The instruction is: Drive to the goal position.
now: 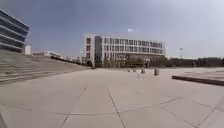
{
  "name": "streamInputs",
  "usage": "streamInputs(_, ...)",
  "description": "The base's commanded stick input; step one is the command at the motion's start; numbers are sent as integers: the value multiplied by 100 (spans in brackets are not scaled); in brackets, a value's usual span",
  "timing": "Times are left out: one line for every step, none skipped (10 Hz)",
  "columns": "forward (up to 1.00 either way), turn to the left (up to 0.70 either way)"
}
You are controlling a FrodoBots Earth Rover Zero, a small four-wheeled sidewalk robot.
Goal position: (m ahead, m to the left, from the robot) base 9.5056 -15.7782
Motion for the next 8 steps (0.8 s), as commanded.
streamInputs(70,2)
streamInputs(70,2)
streamInputs(70,2)
streamInputs(70,2)
streamInputs(70,2)
streamInputs(70,2)
streamInputs(70,2)
streamInputs(70,2)
